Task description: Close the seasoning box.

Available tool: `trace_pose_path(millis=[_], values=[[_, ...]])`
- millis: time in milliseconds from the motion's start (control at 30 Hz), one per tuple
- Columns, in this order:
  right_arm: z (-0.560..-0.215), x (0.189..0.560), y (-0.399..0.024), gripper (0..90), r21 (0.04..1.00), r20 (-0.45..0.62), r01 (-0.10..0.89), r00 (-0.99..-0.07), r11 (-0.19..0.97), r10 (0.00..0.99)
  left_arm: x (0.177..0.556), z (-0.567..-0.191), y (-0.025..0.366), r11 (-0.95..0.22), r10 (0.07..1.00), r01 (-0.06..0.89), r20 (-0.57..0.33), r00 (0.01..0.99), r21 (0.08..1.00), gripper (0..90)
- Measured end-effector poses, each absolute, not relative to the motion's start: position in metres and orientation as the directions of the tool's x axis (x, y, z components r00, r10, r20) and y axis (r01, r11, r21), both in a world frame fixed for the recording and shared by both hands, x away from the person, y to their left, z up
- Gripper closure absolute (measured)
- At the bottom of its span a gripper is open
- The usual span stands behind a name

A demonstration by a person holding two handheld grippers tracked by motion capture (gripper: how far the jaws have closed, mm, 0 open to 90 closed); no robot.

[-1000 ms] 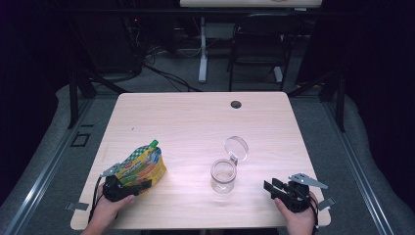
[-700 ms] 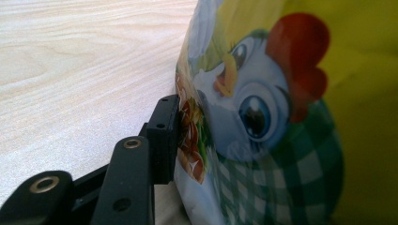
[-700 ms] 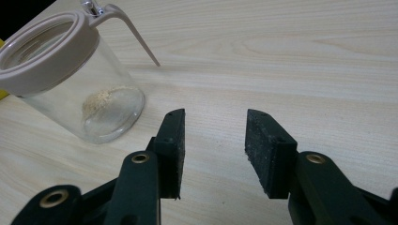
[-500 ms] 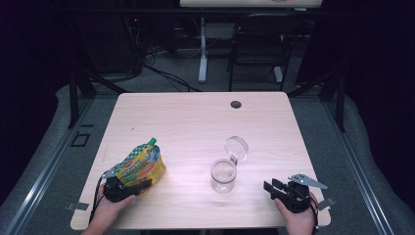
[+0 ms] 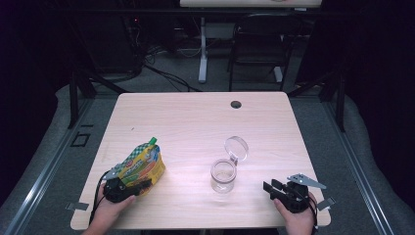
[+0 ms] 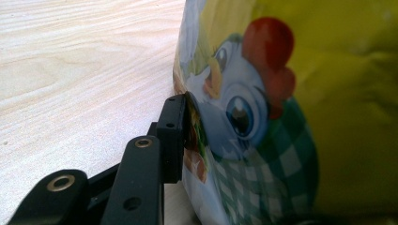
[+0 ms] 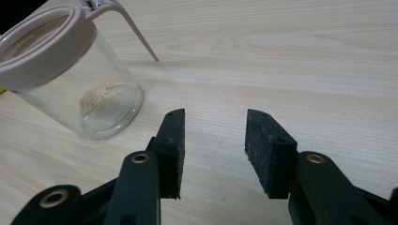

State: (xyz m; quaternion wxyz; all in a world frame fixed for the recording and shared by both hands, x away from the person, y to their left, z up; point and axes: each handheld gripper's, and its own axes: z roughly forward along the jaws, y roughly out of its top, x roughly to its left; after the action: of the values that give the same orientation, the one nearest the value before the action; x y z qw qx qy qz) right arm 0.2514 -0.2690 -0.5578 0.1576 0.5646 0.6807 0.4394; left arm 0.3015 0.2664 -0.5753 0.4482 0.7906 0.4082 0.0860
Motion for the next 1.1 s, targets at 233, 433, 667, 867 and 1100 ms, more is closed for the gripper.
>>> trace_pose_path(millis=[233,433,667,867,1100], values=[[-0.5580,0.2516,-0.2684,58.5,0.778,0.280,0.628,-0.313,-0.023,0.908,0.3004,-0.5715,0.2679,-0.264,0.714,0.555,-0.227,0.662,0.789,64.0],[-0.5578,0.2515,-0.2684,58.4,0.778,0.278,0.629,-0.313,-0.021,0.908,0.2996,-0.5703,0.2675,-0.267,0.711,0.547,-0.221,0.668,0.793,64.5],[-0.5578,0.2518,-0.2679,58.5,0.778,0.278,0.628,-0.313,-0.022,0.908,0.3000,-0.5726,0.2668,-0.269,0.705,0.563,-0.238,0.668,0.782,64.5],[-0.5579,0.2517,-0.2681,58.4,0.779,0.279,0.627,-0.311,-0.024,0.909,0.2998,-0.5733,0.2643,-0.280,0.697,0.568,-0.243,0.674,0.774,64.3],[-0.5579,0.2518,-0.2680,58.4,0.778,0.278,0.627,-0.312,-0.023,0.909,0.3033,-0.5742,0.2670,-0.234,0.681,0.581,-0.295,0.671,0.780,56.6]])
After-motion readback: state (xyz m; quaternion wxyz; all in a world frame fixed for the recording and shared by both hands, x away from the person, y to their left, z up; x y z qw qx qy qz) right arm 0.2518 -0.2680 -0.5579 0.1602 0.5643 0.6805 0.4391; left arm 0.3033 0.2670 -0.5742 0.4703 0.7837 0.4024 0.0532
